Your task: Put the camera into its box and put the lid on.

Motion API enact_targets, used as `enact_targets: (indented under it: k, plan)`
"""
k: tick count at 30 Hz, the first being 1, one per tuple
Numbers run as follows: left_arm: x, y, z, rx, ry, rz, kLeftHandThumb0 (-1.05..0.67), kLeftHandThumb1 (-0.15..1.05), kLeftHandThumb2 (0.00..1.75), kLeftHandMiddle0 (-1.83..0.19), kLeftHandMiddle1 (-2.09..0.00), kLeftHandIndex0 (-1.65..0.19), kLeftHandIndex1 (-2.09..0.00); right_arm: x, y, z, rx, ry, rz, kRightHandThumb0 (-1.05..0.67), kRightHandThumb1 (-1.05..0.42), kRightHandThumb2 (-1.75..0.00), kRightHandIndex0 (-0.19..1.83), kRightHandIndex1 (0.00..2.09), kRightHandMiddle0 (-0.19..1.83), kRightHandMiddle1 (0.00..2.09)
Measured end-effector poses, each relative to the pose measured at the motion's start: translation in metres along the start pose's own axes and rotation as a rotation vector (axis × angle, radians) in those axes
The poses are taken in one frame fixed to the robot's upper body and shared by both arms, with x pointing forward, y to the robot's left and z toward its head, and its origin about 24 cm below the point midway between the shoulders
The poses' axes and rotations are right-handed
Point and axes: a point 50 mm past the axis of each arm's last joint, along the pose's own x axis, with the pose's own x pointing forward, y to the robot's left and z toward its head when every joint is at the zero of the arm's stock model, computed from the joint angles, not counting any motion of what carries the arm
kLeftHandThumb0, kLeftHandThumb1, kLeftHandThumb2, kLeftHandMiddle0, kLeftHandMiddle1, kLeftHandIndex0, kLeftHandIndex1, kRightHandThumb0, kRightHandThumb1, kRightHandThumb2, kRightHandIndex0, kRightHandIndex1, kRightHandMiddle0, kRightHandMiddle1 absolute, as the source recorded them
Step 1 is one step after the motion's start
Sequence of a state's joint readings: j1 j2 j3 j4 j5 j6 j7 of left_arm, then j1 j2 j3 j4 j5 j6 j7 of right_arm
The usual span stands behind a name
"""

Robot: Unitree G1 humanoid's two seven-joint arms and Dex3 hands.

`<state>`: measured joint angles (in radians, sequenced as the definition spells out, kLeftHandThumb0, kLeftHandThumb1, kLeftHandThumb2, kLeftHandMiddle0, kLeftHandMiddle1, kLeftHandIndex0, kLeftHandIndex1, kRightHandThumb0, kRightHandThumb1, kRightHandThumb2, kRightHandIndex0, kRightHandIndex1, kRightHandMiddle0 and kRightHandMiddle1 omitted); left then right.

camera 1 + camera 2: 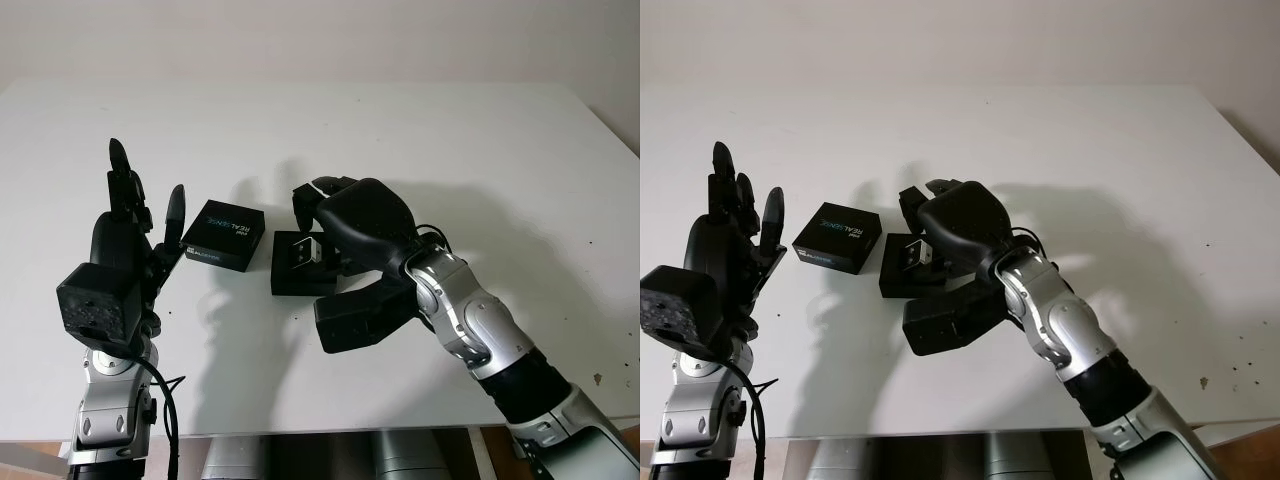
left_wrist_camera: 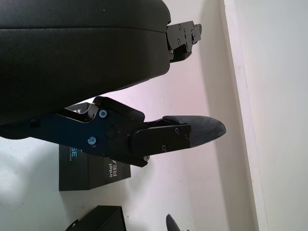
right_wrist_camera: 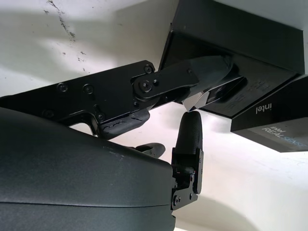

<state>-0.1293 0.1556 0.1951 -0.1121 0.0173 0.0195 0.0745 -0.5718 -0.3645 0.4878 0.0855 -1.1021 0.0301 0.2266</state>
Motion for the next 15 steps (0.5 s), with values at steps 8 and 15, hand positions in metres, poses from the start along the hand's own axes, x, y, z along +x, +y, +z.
enact_targets:
  k: [8, 15]
  plan:
    - [0.0, 0.0, 0.0002, -0.001, -0.001, 0.0, -0.61, 1.05, 0.49, 0.15, -0.05, 0.17, 0.0, 0.0027, 0.0, -0.001, -0.008, 0.002, 0.02, -0.66, -1.01, -0.05, 0.38, 0.06, 0.13, 1.47]
    - [0.0, 0.0, 0.0005, -0.002, -0.002, -0.001, -0.61, 1.05, 0.48, 0.14, -0.06, 0.17, 0.0, 0.0031, 0.0007, -0.0006, -0.01, 0.002, 0.027, -0.63, -1.02, -0.06, 0.39, 0.07, 0.17, 1.51]
